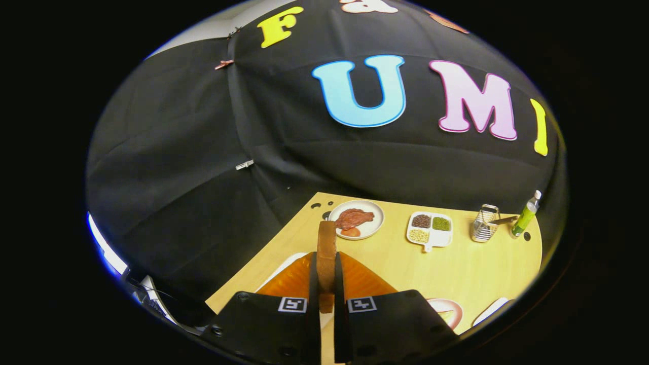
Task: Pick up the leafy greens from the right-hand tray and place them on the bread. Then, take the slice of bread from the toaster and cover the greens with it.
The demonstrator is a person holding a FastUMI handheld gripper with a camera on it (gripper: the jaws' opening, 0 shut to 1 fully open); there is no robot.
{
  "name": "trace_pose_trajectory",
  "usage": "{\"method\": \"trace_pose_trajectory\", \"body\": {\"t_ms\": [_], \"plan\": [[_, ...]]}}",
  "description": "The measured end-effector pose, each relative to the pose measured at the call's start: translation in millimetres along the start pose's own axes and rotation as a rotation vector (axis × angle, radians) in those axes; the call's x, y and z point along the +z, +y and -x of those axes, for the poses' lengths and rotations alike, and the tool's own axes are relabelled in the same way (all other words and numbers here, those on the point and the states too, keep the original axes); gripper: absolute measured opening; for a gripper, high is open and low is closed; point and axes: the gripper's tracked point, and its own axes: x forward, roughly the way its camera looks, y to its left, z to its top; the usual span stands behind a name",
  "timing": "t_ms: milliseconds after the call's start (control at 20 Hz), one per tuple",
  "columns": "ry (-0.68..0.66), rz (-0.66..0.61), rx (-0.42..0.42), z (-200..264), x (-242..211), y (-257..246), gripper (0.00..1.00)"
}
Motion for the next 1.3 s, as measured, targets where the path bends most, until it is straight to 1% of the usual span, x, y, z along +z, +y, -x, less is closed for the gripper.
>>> {"method": "trace_pose_trajectory", "body": {"t_ms": [150, 250, 450, 600, 700, 900, 1050, 1250, 1300], "plan": [[-0.001, -0.045, -0.075, 12.2, -12.7, -50.2, 0.14], [0.017, -0.098, -0.119, 20.8, -30.9, -81.0, 0.14], [0.048, -0.205, -0.166, 31.9, -67.6, -128.7, 0.14], [0.083, -0.269, -0.166, 32.0, -99.8, -148.0, 0.14], [0.106, -0.319, -0.180, 26.3, -123.8, -165.6, 0.14], [0.144, -0.428, -0.203, 20.8, -164.9, -183.7, 0.14], [0.161, -0.467, -0.222, 15.1, -190.8, -198.2, 0.14], [0.173, -0.517, -0.277, 18.2, -212.6, -223.1, 0.14], [0.176, -0.525, -0.283, 20.4, -217.2, -226.4, 0.17]]}}
